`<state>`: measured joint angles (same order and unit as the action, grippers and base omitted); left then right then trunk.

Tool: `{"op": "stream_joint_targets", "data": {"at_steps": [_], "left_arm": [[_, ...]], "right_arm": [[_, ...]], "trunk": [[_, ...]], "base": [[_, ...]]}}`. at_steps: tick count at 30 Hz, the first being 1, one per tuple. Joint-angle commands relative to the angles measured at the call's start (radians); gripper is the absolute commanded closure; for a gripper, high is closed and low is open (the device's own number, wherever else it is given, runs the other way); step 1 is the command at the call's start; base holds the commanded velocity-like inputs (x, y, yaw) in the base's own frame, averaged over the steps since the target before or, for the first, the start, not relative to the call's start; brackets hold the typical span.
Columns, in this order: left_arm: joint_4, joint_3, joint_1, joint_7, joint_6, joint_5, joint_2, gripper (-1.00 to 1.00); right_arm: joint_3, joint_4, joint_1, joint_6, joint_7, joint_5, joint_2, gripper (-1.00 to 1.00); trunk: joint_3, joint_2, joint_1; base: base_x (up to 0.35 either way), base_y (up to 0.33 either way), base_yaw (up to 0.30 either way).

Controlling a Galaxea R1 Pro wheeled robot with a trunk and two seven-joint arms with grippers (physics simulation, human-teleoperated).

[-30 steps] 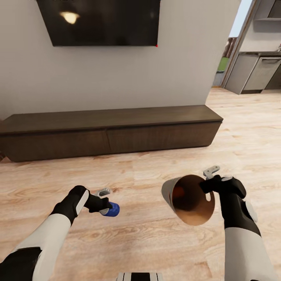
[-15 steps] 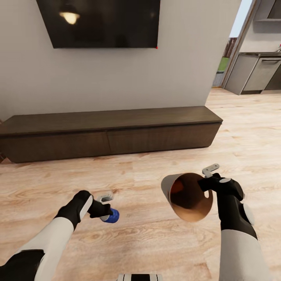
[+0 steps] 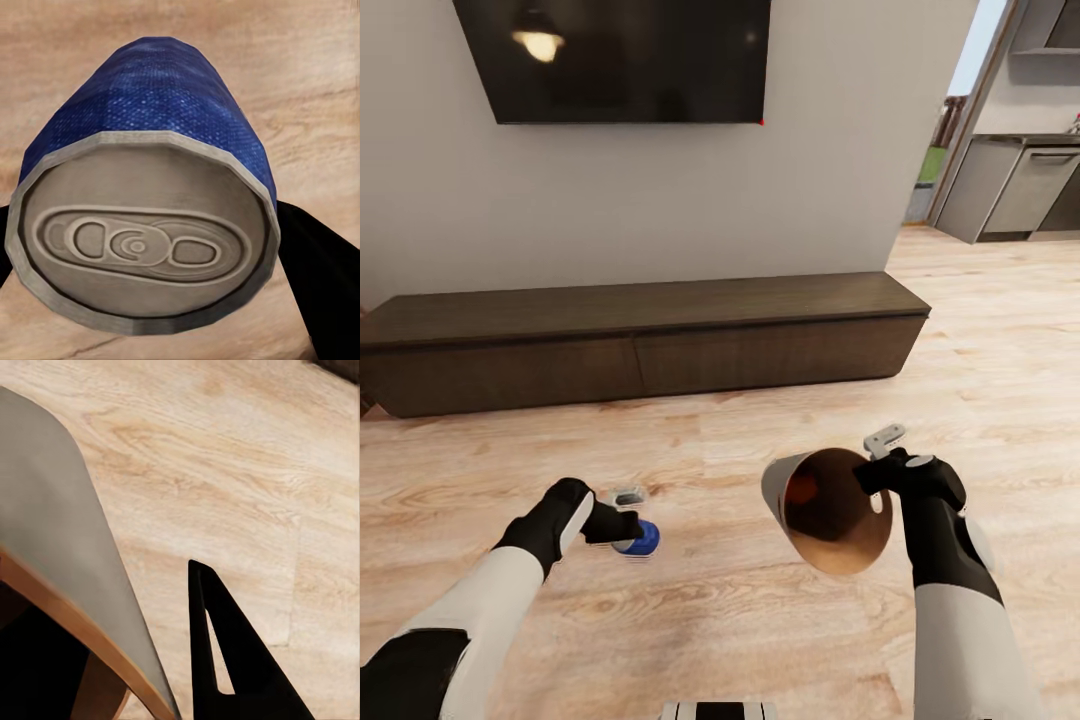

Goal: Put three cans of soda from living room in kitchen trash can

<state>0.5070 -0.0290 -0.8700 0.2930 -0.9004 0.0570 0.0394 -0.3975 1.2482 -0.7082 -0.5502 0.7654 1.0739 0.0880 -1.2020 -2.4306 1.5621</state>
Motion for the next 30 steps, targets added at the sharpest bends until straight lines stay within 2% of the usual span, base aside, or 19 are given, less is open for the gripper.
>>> {"op": "stream_joint_targets", "data": {"at_steps": [1,4,5,9,11,14,18,23,30], "left_arm": [[0.006,-0.006,-0.006,0.006,-0.006,0.001,0.006,1.00],[0.023,-0.023,-0.023,0.021,-0.022,0.000,0.023,1.00],[0.277,-0.100,-0.102,0.771,-0.147,0.000,0.144,1.00],[0.370,-0.105,-0.126,0.925,-0.147,-0.001,0.174,1.00],[0.402,-0.105,-0.149,1.000,-0.147,-0.002,0.183,1.00],[0.432,-0.107,-0.167,1.061,-0.147,-0.001,0.181,1.00],[0.493,-0.107,-0.174,1.156,-0.147,0.000,0.180,1.00],[0.576,-0.107,-0.176,1.202,-0.147,0.002,0.187,1.00],[0.605,-0.107,-0.176,1.232,-0.147,0.003,0.180,1.00]], "right_arm": [[0.006,0.006,-0.006,-0.006,0.006,0.006,0.006,1.00],[0.023,0.022,-0.022,-0.010,0.015,0.017,0.022,1.00],[0.167,0.074,-0.093,-0.448,0.353,0.018,0.027,1.00],[0.195,-0.036,-0.171,-0.494,0.363,0.029,0.028,1.00],[0.210,-0.102,-0.211,-0.497,0.364,0.067,0.030,1.00],[0.216,-0.189,-0.252,-0.497,0.364,0.111,0.033,1.00],[0.219,-0.267,-0.288,-0.497,0.362,0.129,0.034,1.00],[0.220,-0.296,-0.304,-0.497,0.358,0.134,0.035,1.00],[0.222,-0.302,-0.308,-0.497,0.356,0.136,0.039,1.00]], "trunk": [[0.000,0.000,0.000],[0.000,0.000,0.000],[0.000,0.000,0.000],[0.000,0.000,0.000],[0.000,0.000,0.000],[0.000,0.000,0.000],[0.000,0.000,0.000],[0.000,0.000,0.000],[0.000,0.000,0.000]], "base": [[0.000,0.000,0.000],[0.000,0.000,0.000],[0.000,0.000,0.000],[0.000,0.000,0.000],[0.000,0.000,0.000],[0.000,0.000,0.000],[0.000,0.000,0.000],[0.000,0.000,0.000],[0.000,0.000,0.000]]}}
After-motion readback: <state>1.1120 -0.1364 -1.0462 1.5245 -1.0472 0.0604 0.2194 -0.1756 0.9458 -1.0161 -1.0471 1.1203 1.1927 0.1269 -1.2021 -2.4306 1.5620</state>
